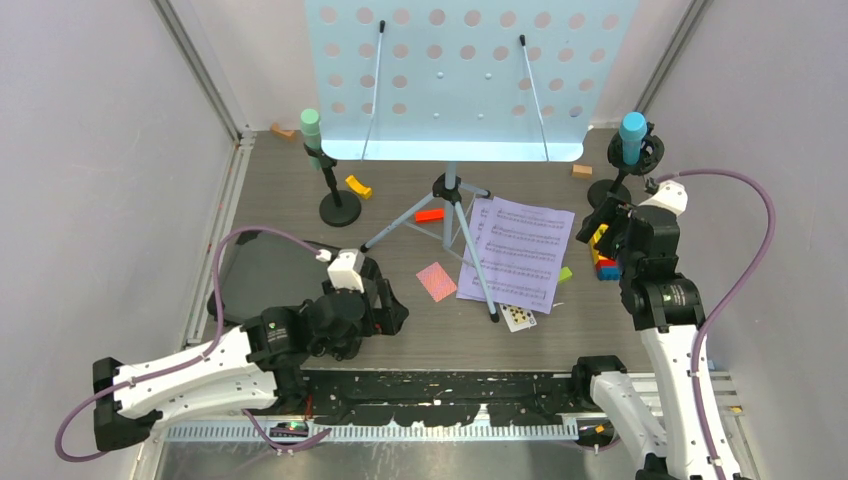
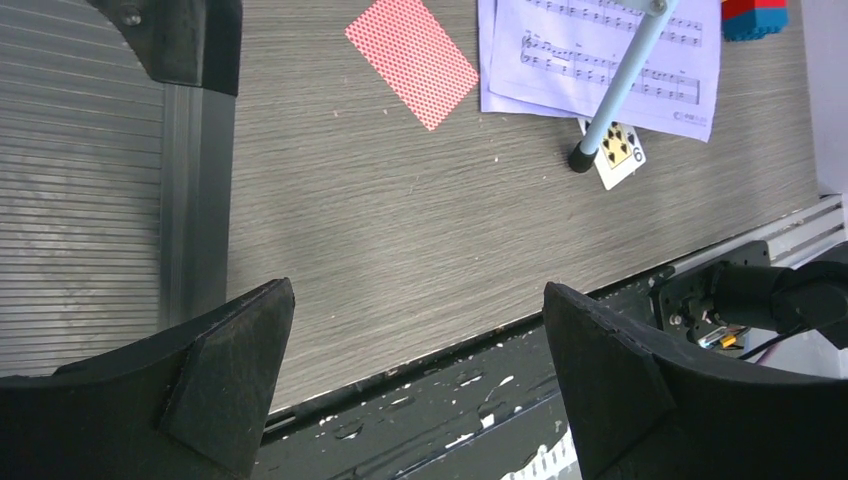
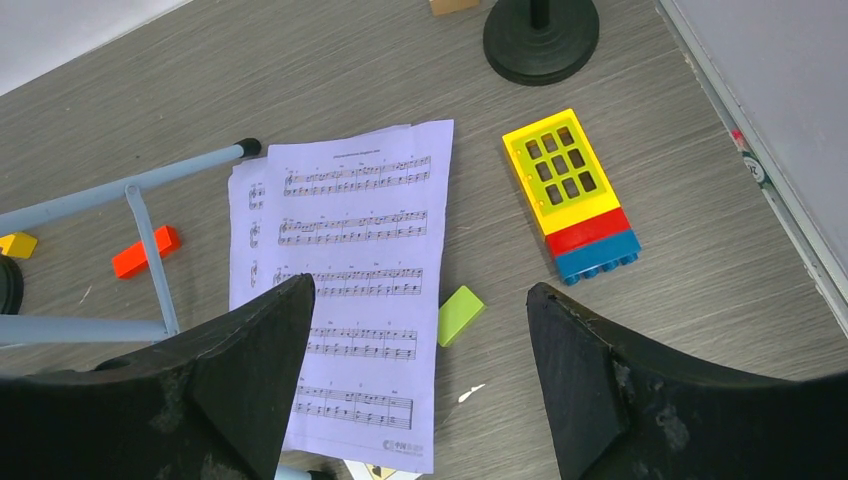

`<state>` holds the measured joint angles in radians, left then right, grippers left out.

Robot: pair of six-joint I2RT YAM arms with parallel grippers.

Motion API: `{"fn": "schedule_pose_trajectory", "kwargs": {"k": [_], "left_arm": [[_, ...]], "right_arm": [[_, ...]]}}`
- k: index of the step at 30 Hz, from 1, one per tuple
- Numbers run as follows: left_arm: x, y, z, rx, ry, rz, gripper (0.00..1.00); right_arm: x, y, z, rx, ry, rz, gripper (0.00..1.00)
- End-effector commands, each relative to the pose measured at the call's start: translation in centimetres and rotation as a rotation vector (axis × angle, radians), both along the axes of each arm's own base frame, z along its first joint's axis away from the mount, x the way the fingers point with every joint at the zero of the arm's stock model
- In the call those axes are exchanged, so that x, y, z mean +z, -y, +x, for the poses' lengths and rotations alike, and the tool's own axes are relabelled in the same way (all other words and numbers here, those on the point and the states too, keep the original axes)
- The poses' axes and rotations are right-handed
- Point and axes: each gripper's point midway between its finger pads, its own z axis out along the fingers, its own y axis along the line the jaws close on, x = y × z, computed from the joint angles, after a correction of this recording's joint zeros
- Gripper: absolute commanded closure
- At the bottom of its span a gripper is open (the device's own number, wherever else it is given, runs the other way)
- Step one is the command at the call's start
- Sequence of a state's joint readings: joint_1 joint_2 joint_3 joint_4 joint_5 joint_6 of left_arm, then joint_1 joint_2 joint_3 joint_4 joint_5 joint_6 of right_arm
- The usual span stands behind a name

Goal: Pack up the instrument practice props

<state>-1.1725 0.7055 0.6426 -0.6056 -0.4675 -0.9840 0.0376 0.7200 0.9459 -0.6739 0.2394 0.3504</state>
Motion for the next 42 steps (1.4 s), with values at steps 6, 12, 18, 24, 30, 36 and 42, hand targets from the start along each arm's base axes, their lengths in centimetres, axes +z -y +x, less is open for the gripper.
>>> {"fn": "schedule_pose_trajectory", "kwargs": {"k": [6, 12, 18, 24, 30, 36, 42], "left_arm": [[0.9, 1.0, 0.2, -0.005, 0.018, -0.075, 0.02], [1.0, 1.1, 0.2, -0.002, 0.021, -0.090, 0.02], [2.1, 0.9, 0.7, 0.000, 0.062, -0.072, 0.02], [5.5, 0.1, 2.7, 0.028, 0.193, 0.002, 0.02], [6.0, 0.7, 4.0, 0.019, 0.238, 0.053, 0.02], [5.2, 0.6, 6.2, 0.023, 0.140, 0.011, 0.02], [4.5, 0.5, 7.4, 0.028, 0.097, -0.055, 0.04]], "right_arm": [[1.2, 0.4, 0.0, -0.023, 0.071, -0.011, 0.17], [1.3, 0.4, 0.0, -0.022, 0.079, -0.012, 0.17], [1.6, 0.3, 0.1, -0.012, 0.090, -0.008, 0.17], [2.2, 0.3, -0.1, -0.004, 0.099, -0.023, 0.17], [3.0, 0.3, -0.8, 0.011, 0.115, -0.044, 0.17], [4.2, -1.7, -1.5, 0.120, 0.141, -0.004, 0.17], [4.1, -9.1, -2.5, 0.526, 0.142, 0.150, 0.17]]}}
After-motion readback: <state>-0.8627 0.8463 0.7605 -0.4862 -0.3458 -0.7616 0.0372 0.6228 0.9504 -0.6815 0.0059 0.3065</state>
